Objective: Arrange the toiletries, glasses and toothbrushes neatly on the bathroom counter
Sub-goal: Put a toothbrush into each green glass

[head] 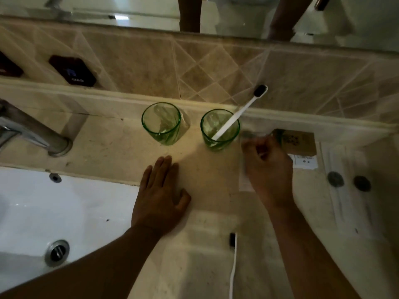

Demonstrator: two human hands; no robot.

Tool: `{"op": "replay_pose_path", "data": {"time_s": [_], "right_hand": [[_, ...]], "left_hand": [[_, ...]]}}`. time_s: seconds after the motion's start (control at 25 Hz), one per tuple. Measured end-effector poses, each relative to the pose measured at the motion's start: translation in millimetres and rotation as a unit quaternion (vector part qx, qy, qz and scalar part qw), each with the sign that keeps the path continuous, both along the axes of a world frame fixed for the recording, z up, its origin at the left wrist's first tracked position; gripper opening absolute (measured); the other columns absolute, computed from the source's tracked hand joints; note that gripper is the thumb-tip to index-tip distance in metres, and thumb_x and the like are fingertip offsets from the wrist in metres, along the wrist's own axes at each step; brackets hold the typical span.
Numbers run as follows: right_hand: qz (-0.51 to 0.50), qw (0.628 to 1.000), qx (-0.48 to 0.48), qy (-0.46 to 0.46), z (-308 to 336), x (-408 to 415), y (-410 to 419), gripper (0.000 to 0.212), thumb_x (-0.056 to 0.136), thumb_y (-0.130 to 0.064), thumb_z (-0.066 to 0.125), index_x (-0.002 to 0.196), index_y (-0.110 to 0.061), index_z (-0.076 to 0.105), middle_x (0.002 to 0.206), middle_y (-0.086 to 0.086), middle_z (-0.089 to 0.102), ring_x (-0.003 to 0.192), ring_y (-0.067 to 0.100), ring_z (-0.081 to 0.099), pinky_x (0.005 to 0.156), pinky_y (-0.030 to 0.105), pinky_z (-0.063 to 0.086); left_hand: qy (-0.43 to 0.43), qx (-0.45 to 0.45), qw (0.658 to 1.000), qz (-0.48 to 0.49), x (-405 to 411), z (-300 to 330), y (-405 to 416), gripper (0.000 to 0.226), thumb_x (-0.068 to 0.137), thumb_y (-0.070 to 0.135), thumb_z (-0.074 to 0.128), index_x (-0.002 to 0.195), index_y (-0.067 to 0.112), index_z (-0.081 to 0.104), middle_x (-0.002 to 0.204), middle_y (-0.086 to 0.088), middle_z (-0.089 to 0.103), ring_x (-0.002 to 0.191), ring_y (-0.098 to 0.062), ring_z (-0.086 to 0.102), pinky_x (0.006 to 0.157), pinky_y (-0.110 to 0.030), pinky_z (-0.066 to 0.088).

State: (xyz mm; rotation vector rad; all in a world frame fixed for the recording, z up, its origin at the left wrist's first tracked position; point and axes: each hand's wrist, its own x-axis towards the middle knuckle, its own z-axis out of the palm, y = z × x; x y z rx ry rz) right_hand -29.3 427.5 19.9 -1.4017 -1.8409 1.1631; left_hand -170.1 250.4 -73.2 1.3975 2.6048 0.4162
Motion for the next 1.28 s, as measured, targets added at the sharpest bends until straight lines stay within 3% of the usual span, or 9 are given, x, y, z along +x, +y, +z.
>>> {"op": "replay_pose_path", "data": {"time_s": [0.12,0.24,0.32,0.44,0.64,0.8,1.0,1.12,1.28], "right_hand": [[0.061,0.980,-0.090,-0.164,1.9,50.2,-52.4,0.035,0.089,-0.044,0.065,0.063,-0.022,0.059,0.053,-0.006,0.060,0.049,-0.002,0.057,0.047,0.010,0.038],[0.142,0.916,-0.117,-0.358,-5.4,87.8,-93.1,0.054,0.077,-0.070,0.059,0.056,-0.020,0.060,0.051,-0.008,0.063,0.052,0.002,0.059,0.055,0.026,0.045],[0.201,0.880,-0.143,-0.406,-9.6,98.2,-114.0,0.056,0.070,-0.079,0.055,0.061,-0.024,0.063,0.059,-0.010,0.065,0.061,0.002,0.063,0.063,0.027,0.051],[0.234,0.864,-0.171,-0.412,-10.5,98.5,-131.4,0.038,0.078,-0.068,0.060,0.073,-0.030,0.062,0.077,-0.014,0.066,0.072,0.001,0.062,0.071,0.023,0.051],[0.192,0.938,-0.156,-0.244,-6.3,72.5,-103.1,0.019,0.084,-0.042,0.071,0.070,-0.030,0.069,0.064,-0.014,0.070,0.061,-0.003,0.064,0.060,0.017,0.049],[0.174,0.977,-0.094,-0.074,22.0,7.8,-59.0,0.004,0.087,-0.033,0.071,0.087,-0.029,0.070,0.068,-0.009,0.070,0.060,-0.003,0.066,0.054,0.005,0.045],[0.107,0.977,-0.114,0.146,42.1,-71.6,-20.7,0.010,0.091,-0.024,0.069,0.093,-0.014,0.071,0.078,0.000,0.078,0.058,0.016,0.072,0.046,0.028,0.048],[0.091,0.967,-0.116,0.209,44.3,-97.8,-5.4,0.013,0.095,-0.021,0.065,0.091,-0.010,0.071,0.080,0.005,0.078,0.059,0.023,0.074,0.042,0.026,0.046],[0.105,0.975,-0.091,0.175,32.2,-127.1,5.0,0.011,0.093,-0.023,0.066,0.088,-0.014,0.071,0.077,0.002,0.077,0.056,0.021,0.073,0.043,0.030,0.047]], "left_hand": [[0.001,-0.004,1.000,-0.004,-0.6,2.0,1.5,0.078,0.090,0.055,0.037,0.154,0.013,0.029,0.166,-0.006,0.017,0.154,-0.017,0.005,0.125,-0.041,0.008],[-0.005,-0.009,1.000,-0.003,-1.3,0.9,0.6,0.078,0.090,0.056,0.037,0.155,0.014,0.026,0.166,-0.006,0.015,0.154,-0.017,0.003,0.125,-0.041,0.007],[-0.012,-0.008,1.000,-0.002,-1.2,0.7,-0.3,0.078,0.090,0.056,0.037,0.156,0.015,0.024,0.167,-0.005,0.012,0.154,-0.015,0.001,0.125,-0.041,0.006],[-0.013,0.001,1.000,-0.001,-1.3,1.4,-0.7,0.077,0.091,0.055,0.036,0.155,0.014,0.026,0.167,-0.005,0.014,0.154,-0.016,0.002,0.125,-0.042,0.007],[-0.007,0.005,1.000,0.003,-2.9,2.9,-0.8,0.073,0.092,0.051,0.039,0.154,0.014,0.027,0.166,-0.006,0.016,0.154,-0.017,0.004,0.125,-0.042,0.007],[-0.008,0.003,1.000,-0.003,-1.9,2.3,-0.3,0.072,0.093,0.050,0.040,0.155,0.016,0.026,0.167,-0.005,0.013,0.154,-0.016,0.000,0.125,-0.041,0.005],[-0.009,0.006,1.000,-0.002,-3.1,0.6,0.0,0.074,0.093,0.053,0.036,0.157,0.016,0.022,0.166,-0.003,0.005,0.152,-0.013,-0.009,0.124,-0.038,0.000],[-0.007,-0.017,1.000,-0.008,-2.8,0.0,-0.6,0.076,0.094,0.057,0.029,0.158,0.020,0.013,0.168,-0.002,0.000,0.153,-0.014,-0.012,0.125,-0.040,0.001],[-0.009,-0.015,1.000,-0.007,-2.8,0.8,0.4,0.075,0.095,0.056,0.030,0.158,0.020,0.013,0.168,-0.002,0.001,0.153,-0.015,-0.010,0.125,-0.042,0.004]]}}
